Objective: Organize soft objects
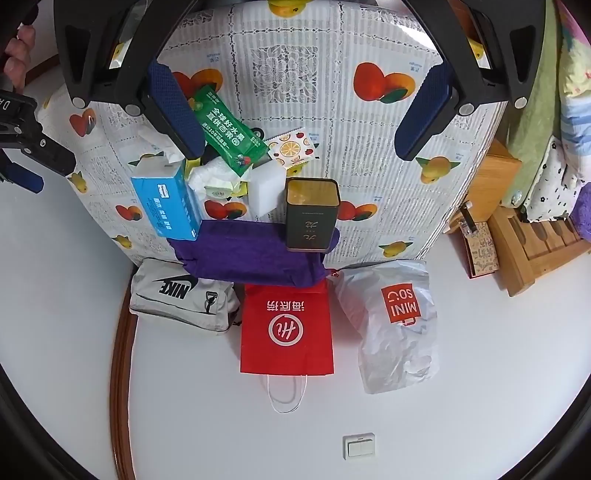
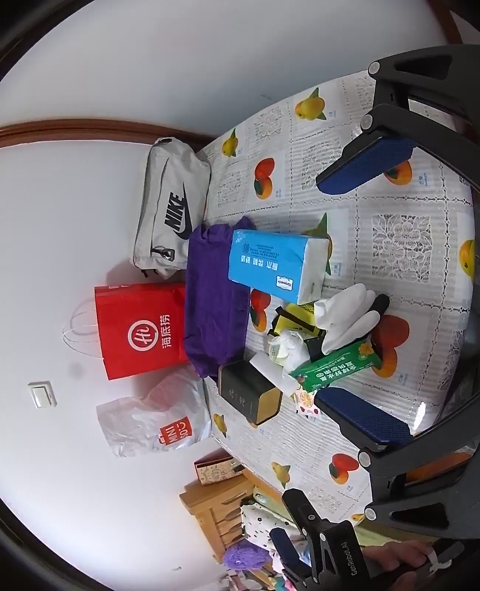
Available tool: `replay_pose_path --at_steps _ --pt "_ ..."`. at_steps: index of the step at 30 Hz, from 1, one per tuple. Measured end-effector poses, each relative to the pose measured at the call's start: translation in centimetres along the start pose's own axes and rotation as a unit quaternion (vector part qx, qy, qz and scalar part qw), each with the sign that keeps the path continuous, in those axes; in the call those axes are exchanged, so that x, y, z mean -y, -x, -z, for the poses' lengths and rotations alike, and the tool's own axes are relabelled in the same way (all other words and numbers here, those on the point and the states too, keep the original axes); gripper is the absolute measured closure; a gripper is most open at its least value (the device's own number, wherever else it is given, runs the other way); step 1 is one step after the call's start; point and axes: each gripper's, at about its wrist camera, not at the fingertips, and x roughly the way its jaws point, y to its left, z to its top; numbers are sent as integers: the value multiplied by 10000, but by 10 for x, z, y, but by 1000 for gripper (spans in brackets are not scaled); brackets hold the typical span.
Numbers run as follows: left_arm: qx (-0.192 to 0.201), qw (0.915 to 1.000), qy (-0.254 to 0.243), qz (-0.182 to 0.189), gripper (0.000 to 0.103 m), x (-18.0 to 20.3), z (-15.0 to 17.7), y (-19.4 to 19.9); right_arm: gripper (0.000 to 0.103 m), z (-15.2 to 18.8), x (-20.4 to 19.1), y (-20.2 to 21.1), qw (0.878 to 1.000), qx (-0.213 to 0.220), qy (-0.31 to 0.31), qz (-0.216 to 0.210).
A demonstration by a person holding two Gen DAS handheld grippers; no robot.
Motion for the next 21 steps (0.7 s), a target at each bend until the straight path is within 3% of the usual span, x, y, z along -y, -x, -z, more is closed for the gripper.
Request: replay_pose_path --at_steps 21 --pt "5 10000 -3 1 0 0 -1 0 0 0 0 3 10000 15 -6 -17"
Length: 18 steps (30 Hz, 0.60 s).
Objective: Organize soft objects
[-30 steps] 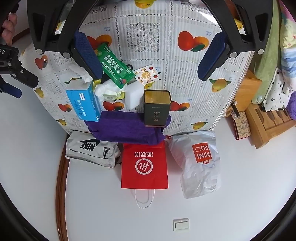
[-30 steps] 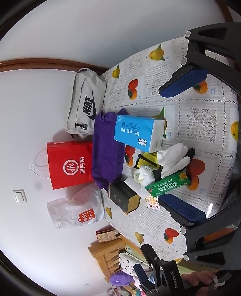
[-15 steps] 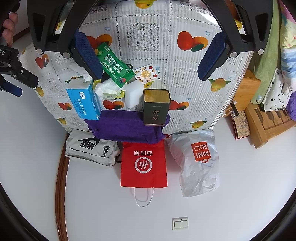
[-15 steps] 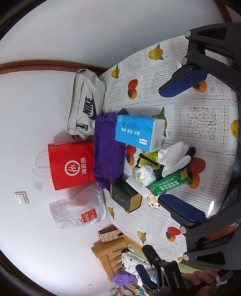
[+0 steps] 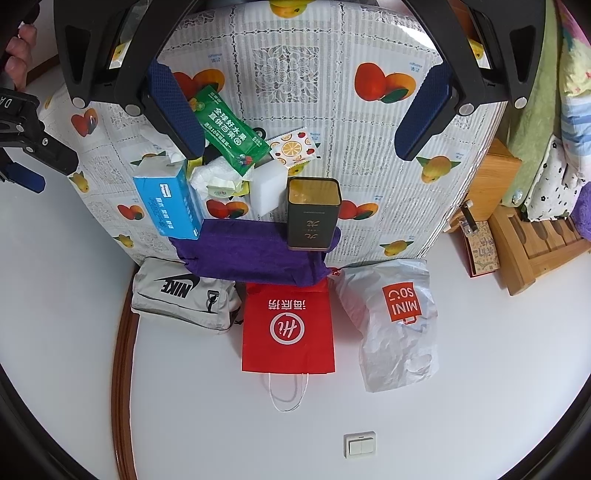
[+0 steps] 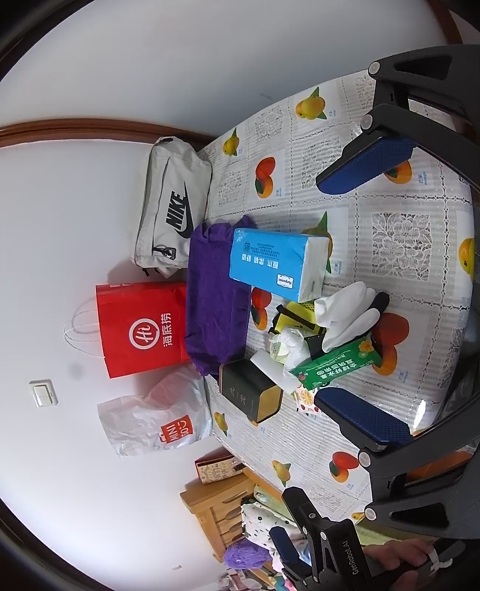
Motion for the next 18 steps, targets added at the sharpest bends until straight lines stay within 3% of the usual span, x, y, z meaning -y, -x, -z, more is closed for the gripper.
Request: replay_pose_path --at_steps 18 --pt "-15 10000 -22 7 0 2 1 3 0 1 -3 1 10000 5 42 -14"
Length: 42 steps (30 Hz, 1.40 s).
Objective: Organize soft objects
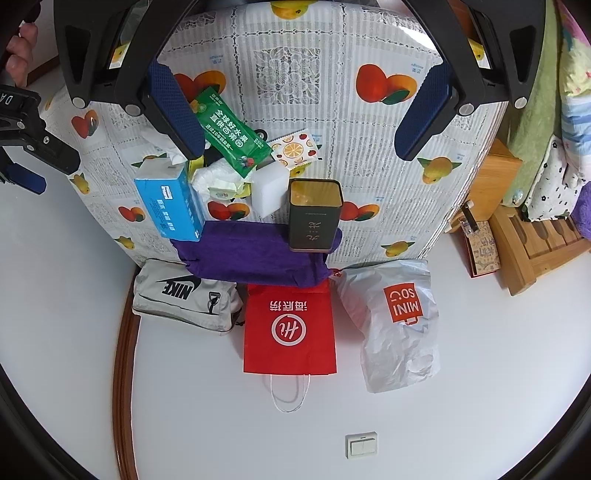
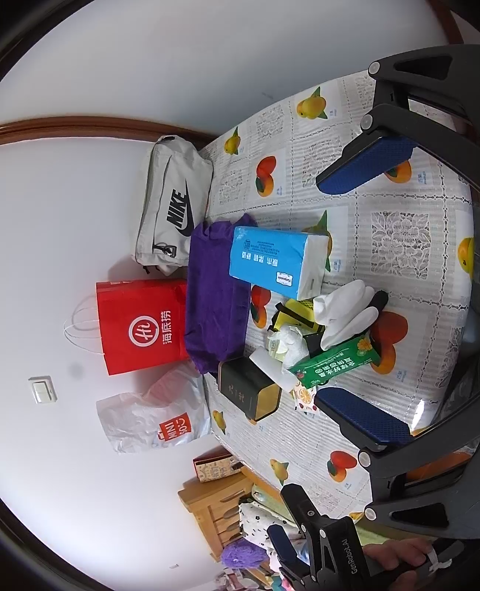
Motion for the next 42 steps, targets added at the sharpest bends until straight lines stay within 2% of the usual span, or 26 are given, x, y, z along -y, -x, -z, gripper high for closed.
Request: replay_pose_path --at_steps 30,42 --pt "-6 10000 4 -17 0 4 5 -2 0 1 1 -2 10000 -16 13 -28" --pt "-128 9997 124 137 0 -3 7 -9 0 2 0 -4 10000 3 35 -58"
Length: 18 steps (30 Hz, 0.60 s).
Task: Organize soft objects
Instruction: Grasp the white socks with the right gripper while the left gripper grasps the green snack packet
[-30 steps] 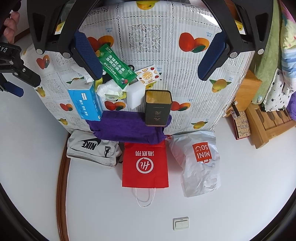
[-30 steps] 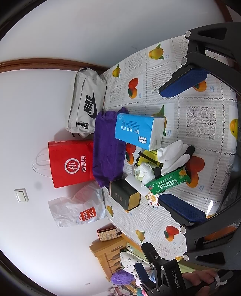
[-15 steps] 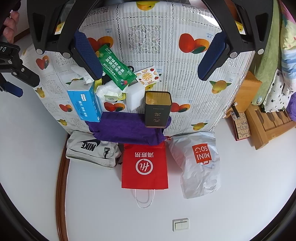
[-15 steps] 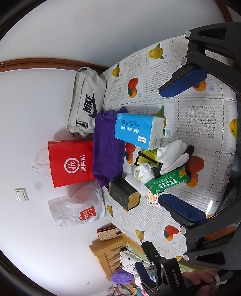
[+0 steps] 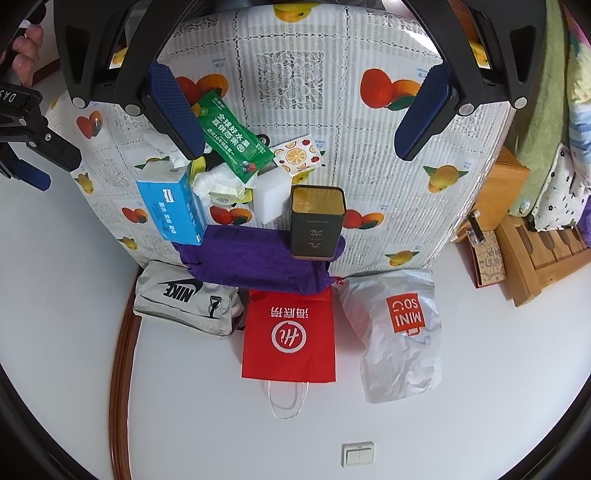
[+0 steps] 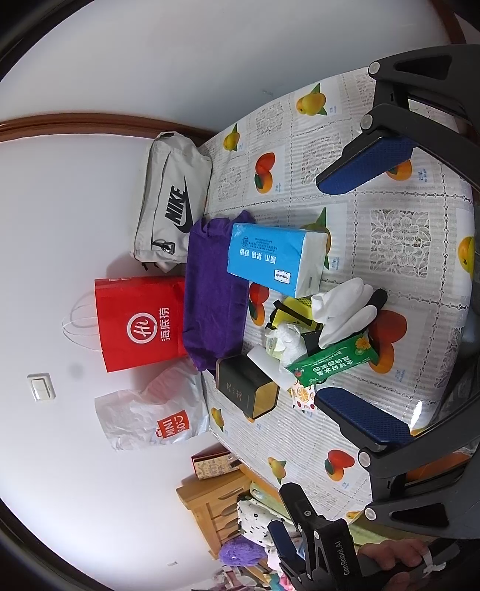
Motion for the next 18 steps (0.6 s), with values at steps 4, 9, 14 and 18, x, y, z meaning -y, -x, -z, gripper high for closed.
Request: replay_pose_path --at_steps 4,9,14,18 --pt "-121 9999 85 23 0 -6 5 -13 0 5 2 -9 10000 -69 3 -50" --pt "-332 9994 112 -43 0 -12 11 -31 0 14 5 -32 9995 -250 3 -196" --pt "-511 9986 127 -91 0 -16 18 -50 0 27 6 -67 9977 -578 51 -341" --pt "-728 9971 182 -96 0 -22 22 -69 1 34 0 -96 9966 -662 188 -458"
